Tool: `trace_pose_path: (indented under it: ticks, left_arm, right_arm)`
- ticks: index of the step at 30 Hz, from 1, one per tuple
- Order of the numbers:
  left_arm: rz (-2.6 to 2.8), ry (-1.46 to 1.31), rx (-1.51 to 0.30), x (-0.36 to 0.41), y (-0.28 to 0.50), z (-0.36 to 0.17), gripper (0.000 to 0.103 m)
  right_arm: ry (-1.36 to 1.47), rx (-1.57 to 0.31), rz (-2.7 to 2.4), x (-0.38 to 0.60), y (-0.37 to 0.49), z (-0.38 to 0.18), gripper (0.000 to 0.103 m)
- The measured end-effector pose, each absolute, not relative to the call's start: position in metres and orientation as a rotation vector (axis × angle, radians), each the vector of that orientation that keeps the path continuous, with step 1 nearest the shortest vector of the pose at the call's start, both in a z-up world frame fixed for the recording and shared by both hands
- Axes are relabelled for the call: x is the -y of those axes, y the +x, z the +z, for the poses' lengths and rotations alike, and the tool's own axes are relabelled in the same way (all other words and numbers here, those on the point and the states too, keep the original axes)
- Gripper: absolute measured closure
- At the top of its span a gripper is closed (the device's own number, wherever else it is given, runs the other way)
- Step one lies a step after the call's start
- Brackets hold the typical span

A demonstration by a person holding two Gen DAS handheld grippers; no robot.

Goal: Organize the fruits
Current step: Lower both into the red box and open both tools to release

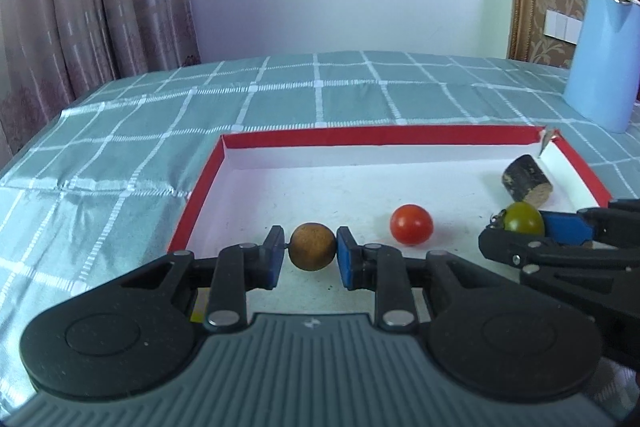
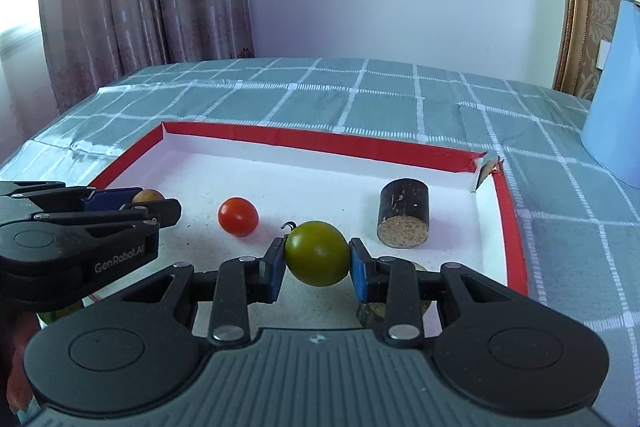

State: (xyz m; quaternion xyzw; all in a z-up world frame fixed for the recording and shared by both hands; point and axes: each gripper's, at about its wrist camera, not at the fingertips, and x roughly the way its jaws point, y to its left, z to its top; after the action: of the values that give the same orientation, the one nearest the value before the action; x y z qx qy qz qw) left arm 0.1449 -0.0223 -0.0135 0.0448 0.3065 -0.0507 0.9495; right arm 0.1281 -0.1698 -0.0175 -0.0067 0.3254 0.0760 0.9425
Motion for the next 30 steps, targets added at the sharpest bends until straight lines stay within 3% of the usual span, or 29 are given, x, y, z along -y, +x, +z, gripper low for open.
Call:
trace_pose_path:
  ticks: [13, 19, 22, 30]
  left_arm:
    - [-0.087, 0.090, -0.644, 0.022, 0.149, -0.019, 0.075]
    - [-0.051, 0.100, -0.634, 0.021, 0.149, -0.021, 0.059]
    - [-0.072, 0.086, -0.644, 0.018, 0.148, -0.022, 0.032]
    - [-0.050, 0.151, -0.562, 0.021, 0.123, -0.017, 0.018]
  right_arm:
    - [-0.033, -0.675, 0.156, 0.163, 0.134, -0.021, 0.070]
    - [-0.039, -0.675, 0.163, 0.161, 0.134, -0.021, 0.070]
    - [-0.029, -0.679, 0.180, 0.160, 0.131, -0.021, 0.066]
    - [0.018, -0.666, 0.205, 0.169, 0.117, -0.017, 0.059]
